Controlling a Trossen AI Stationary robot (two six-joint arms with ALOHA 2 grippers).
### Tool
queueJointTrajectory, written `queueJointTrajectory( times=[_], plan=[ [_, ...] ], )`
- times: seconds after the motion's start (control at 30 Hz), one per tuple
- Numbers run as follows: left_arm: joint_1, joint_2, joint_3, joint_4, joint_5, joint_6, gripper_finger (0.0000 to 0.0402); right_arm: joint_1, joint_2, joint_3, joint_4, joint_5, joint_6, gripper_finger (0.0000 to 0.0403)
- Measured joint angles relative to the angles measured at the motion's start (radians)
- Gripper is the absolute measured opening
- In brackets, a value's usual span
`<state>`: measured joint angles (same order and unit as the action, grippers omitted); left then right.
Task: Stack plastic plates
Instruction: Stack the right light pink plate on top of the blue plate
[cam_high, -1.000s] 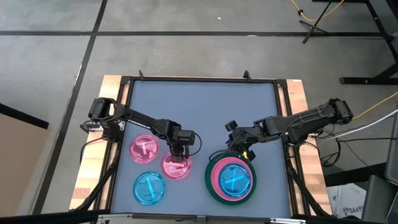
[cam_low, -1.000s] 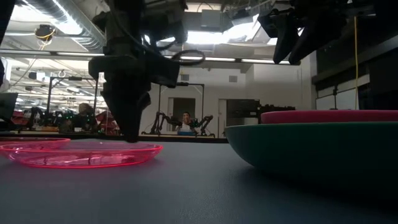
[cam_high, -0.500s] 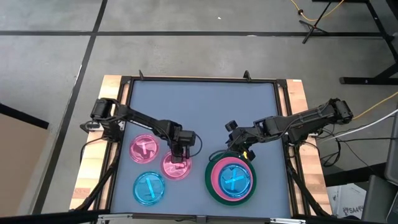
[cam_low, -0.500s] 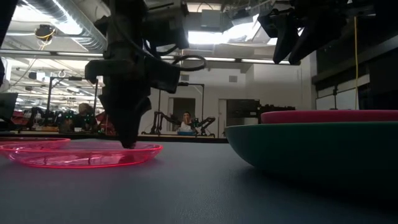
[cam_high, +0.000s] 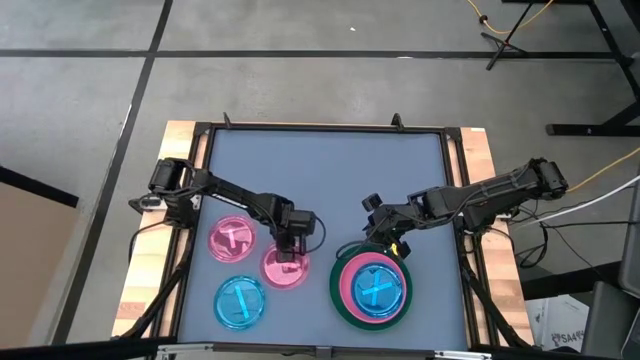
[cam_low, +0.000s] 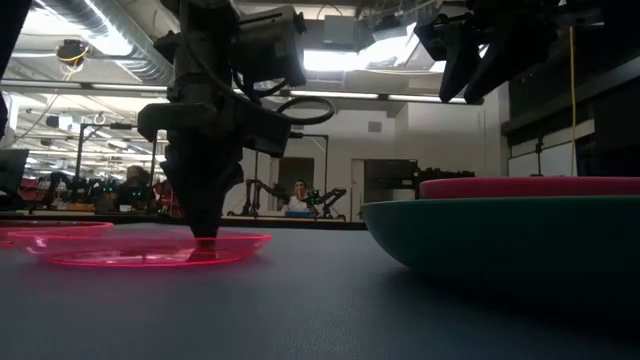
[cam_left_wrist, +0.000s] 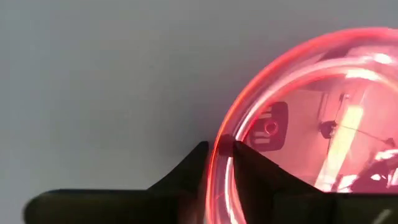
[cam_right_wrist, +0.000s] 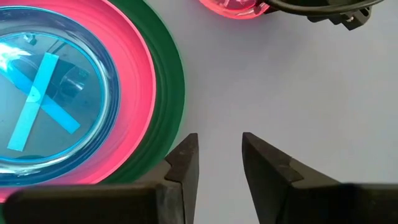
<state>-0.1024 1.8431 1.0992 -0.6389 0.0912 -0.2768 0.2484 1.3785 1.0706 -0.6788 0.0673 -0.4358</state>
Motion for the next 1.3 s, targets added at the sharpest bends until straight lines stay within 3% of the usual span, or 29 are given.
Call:
queueJointTrajectory(
  times=[0.37, 0.77, 1.3],
  plan=[
    [0.0, -0.001, 0.001, 0.004, 0.012, -0.001, 0.0004, 0.0, 0.0, 0.0, -0.001, 0.0, 0.0, 0.0113],
    [-0.004, -0.013, 0.0, 0.007, 0.092, -0.003, 0.0002, 0.0, -0.05, -0.001, -0.014, -0.068, -0.016, 0.0113],
    [-0.009, -0.089, 0.0, 0.039, 0.151, -0.009, 0.0002, 0.0, -0.209, -0.001, -0.138, 0.015, -0.016, 0.0113]
  ],
)
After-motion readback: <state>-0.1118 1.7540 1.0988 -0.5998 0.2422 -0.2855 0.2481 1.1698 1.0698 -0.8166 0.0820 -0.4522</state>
